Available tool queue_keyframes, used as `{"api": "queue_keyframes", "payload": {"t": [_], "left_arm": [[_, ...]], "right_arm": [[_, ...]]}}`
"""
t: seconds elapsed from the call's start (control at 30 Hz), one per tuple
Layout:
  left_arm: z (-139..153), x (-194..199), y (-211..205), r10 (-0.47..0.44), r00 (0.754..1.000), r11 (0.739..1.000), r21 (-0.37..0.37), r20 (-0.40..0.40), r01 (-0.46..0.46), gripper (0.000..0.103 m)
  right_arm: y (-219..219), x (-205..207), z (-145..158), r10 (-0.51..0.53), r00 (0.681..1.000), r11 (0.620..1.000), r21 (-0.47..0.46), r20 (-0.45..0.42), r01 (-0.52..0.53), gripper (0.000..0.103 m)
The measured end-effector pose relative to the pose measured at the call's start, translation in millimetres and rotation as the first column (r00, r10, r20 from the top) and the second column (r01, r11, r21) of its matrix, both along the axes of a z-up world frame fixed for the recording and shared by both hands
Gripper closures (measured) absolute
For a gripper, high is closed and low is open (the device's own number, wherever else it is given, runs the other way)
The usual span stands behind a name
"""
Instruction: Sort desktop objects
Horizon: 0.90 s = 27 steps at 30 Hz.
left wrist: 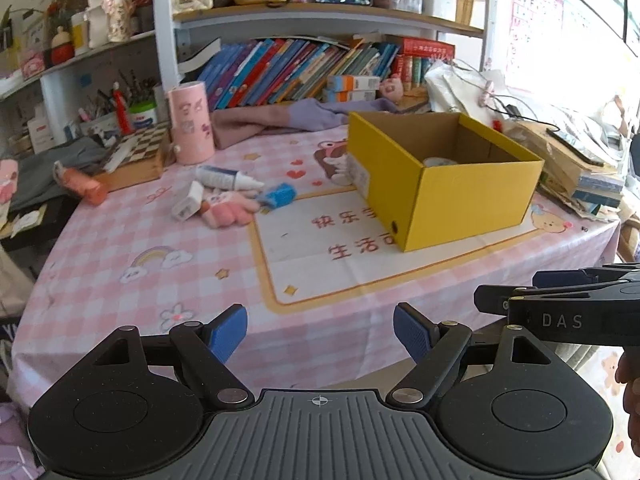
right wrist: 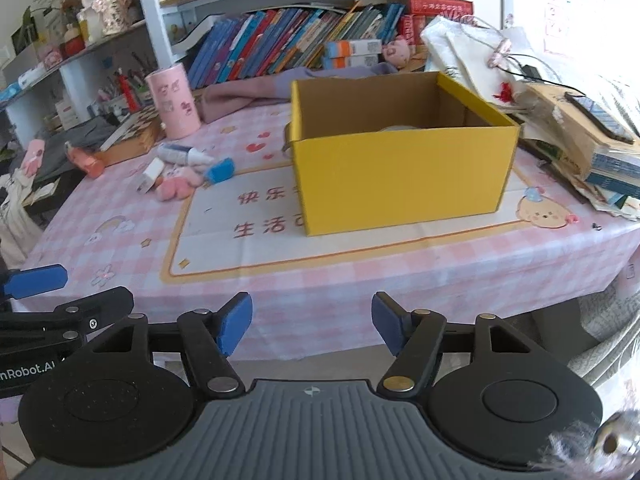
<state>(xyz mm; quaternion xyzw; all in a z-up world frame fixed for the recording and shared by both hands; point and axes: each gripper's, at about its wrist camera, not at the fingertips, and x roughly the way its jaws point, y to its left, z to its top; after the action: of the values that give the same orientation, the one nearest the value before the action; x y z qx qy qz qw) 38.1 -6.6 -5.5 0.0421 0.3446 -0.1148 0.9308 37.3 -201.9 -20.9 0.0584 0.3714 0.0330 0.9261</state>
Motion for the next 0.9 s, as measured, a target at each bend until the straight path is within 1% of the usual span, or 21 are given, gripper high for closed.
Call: {"api": "queue_keyframes", "payload": {"t": [0.23,0.43,0.7,0.73,0.8,0.9], "left_arm": [[-0.8,-5.5,22.7,0.061,0.998,0.998,-0.015,-0.007,-0.061,0.020],[-2.1,-10.1,38.9,0.100,0.995,0.995,-0.019,-0.015,-0.100,0.019],[-2.2,-13.1,56.3,0.139,0.990,0.990,-0.037,-0.016,-0.139,0.018],[-2.2,-13.4,57.9,0.142,0.990,0.989,-0.039,-0.015,-0.143,0.018],[-2.1,-13.5,61.1,0.146,0.989,0.988,-0.042,-0.013,-0.146,0.014],[-1.4,-13.2,63.7,0.147,0.989,0.988,-0.045,-0.007,-0.147,0.014]], "right_arm": [[25.2,0.9,-0.9,0.066,0.998,0.998,-0.016,-0.005,-0.066,0.034],[44.9,2.1,1.1,0.120,0.993,0.992,-0.040,0.010,-0.120,0.028],[65.8,4.3,2.2,0.183,0.983,0.981,-0.070,0.012,-0.182,0.027],[67.9,4.2,2.1,0.188,0.982,0.980,-0.074,0.012,-0.186,0.027],[71.9,4.6,1.9,0.196,0.981,0.978,-0.079,0.012,-0.194,0.027],[76.1,5.3,1.4,0.202,0.979,0.976,-0.085,0.010,-0.200,0.027]]}}
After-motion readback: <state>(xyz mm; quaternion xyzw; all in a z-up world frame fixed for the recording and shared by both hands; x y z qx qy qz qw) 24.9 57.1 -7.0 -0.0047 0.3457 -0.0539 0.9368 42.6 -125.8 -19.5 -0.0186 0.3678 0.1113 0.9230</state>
